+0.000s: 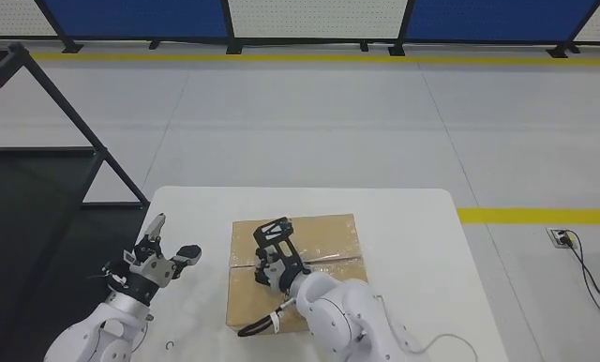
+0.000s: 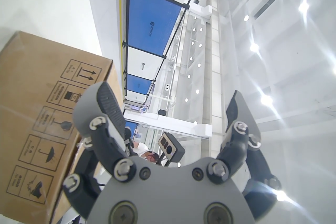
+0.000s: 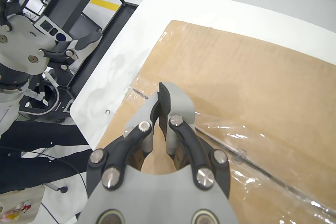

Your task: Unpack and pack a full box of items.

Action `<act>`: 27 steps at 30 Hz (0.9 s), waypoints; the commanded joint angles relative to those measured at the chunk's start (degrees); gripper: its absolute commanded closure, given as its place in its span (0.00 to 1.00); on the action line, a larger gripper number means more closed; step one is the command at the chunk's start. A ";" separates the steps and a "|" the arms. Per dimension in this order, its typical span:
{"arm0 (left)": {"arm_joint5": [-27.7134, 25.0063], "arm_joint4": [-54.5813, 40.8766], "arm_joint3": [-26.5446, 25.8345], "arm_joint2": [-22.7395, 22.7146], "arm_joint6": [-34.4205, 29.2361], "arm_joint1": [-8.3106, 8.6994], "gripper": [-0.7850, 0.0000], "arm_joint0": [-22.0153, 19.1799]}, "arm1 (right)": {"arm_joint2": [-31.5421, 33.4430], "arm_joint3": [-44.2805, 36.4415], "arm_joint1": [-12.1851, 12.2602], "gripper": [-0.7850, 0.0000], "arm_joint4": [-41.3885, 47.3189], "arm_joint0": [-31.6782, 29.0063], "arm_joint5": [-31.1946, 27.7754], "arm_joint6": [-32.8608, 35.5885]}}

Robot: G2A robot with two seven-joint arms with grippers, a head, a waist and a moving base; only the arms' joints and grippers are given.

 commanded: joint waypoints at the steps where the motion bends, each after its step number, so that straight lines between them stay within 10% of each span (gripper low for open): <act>1: 0.01 0.08 0.12 0.07 -0.05 -0.01 0.00 -0.12 | -0.04 0.57 -0.20 1.00 0.30 0.27 1.01 0.31; 27: -0.24 1.26 0.03 0.89 0.04 -0.20 0.00 -0.36 | 11.19 -3.89 0.59 1.00 5.52 -7.04 9.46 -0.93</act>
